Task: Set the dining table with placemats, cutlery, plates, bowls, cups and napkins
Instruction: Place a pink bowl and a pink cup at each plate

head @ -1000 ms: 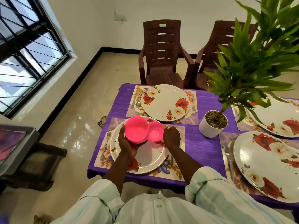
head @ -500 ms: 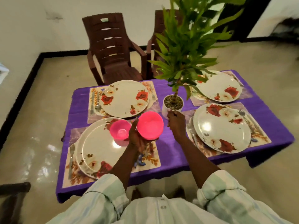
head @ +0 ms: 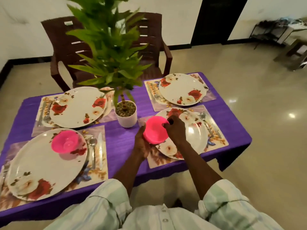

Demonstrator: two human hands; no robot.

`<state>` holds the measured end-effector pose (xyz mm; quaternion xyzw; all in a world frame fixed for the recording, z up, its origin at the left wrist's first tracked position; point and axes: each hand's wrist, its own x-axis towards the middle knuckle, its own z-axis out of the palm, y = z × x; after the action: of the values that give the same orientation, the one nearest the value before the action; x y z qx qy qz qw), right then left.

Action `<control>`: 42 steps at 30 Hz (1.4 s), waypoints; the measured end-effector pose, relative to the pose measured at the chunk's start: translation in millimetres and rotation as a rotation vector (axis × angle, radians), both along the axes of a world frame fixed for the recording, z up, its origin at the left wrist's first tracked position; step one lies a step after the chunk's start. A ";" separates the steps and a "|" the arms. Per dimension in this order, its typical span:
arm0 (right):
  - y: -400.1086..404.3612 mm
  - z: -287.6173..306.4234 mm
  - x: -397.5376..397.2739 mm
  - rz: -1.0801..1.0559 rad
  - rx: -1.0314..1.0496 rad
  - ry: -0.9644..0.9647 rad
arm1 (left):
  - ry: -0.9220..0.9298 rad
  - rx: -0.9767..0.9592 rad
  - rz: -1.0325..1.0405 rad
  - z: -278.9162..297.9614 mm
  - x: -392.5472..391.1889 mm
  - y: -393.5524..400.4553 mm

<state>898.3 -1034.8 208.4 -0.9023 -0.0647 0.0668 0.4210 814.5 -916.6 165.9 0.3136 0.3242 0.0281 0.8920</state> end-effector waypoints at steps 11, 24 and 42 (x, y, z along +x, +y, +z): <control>-89.8 1.8 74.0 0.033 -0.008 0.019 | 0.058 0.035 -0.056 5.3 68.5 -93.4; -121.4 -18.1 159.4 -0.291 0.178 0.108 | 0.171 0.127 0.316 -20.7 130.2 -85.2; -122.3 -86.4 180.1 0.056 -0.037 0.297 | 0.287 0.108 0.496 -30.5 123.1 -95.7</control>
<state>1078.4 -1157.1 122.0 -0.8879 -0.0256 0.2126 0.4071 937.6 -1012.3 135.4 0.2727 0.5117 0.2179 0.7851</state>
